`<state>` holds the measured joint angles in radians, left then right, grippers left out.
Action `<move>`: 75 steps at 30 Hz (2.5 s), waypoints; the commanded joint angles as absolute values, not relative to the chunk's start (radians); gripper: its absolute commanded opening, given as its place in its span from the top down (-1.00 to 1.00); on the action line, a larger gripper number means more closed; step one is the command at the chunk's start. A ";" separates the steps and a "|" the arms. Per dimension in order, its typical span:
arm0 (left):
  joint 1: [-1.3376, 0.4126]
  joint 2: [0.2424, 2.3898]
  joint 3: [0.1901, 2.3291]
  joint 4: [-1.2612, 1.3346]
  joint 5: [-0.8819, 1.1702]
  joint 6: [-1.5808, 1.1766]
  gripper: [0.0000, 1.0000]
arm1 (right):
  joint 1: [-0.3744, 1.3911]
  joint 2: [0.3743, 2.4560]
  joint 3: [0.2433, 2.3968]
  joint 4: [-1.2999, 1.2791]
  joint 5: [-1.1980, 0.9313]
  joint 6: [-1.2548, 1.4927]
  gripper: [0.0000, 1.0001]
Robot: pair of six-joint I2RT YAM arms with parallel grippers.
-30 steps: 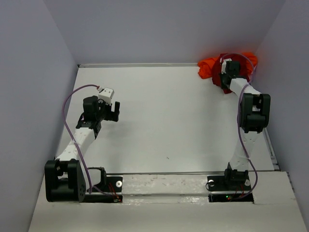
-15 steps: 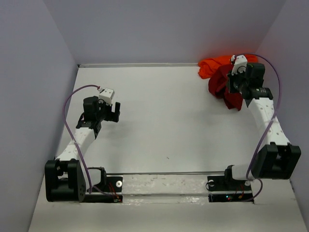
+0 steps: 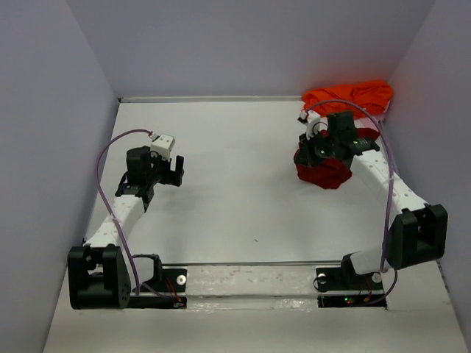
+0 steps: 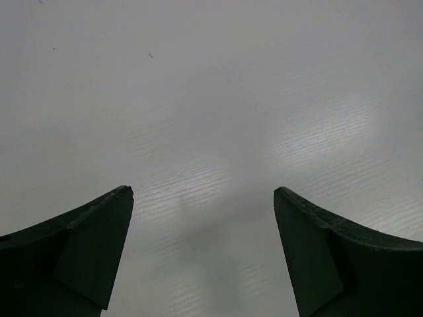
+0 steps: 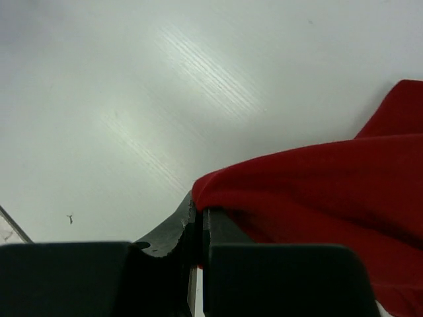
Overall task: Fold and stack the t-shirts
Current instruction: Move the crumpled T-shirt to the center of the board.
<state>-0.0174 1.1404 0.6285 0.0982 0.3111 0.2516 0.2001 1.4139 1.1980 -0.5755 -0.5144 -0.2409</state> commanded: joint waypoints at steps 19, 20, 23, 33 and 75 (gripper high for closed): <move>-0.014 1.126 0.653 0.107 0.328 0.252 -0.93 | 0.612 1.764 1.483 -0.652 -0.454 -0.307 1.00; -0.014 1.126 0.653 0.106 0.327 0.252 -0.93 | 0.612 1.769 1.500 -0.652 -0.454 -0.305 1.00; -0.014 1.120 0.650 0.106 0.327 0.255 -0.93 | 0.612 1.758 1.545 -0.606 -0.346 -0.314 1.00; -0.014 1.111 0.646 0.115 0.307 0.255 -0.93 | 0.612 1.655 1.822 -0.589 -0.190 -0.307 1.00; -0.014 1.106 0.638 0.123 0.318 0.256 -0.93 | 0.360 1.437 1.121 -0.440 0.008 -0.294 -0.41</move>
